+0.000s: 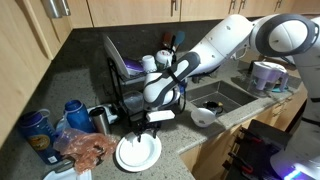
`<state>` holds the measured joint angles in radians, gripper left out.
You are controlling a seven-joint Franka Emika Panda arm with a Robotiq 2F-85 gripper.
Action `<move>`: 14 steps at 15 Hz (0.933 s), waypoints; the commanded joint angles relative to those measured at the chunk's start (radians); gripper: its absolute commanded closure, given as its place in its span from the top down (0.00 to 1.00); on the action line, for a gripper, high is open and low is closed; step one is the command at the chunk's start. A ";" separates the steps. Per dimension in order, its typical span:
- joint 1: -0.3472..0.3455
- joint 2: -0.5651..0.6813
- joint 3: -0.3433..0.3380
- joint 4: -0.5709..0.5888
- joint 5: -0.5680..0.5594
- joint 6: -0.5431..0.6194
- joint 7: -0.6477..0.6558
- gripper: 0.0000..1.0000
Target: Move the bowl from the plate to the counter
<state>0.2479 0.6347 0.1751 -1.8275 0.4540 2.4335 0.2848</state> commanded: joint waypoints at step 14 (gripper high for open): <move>-0.019 0.013 0.016 0.003 -0.005 -0.004 0.012 0.19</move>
<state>0.2411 0.6554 0.1766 -1.8270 0.4537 2.4333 0.2837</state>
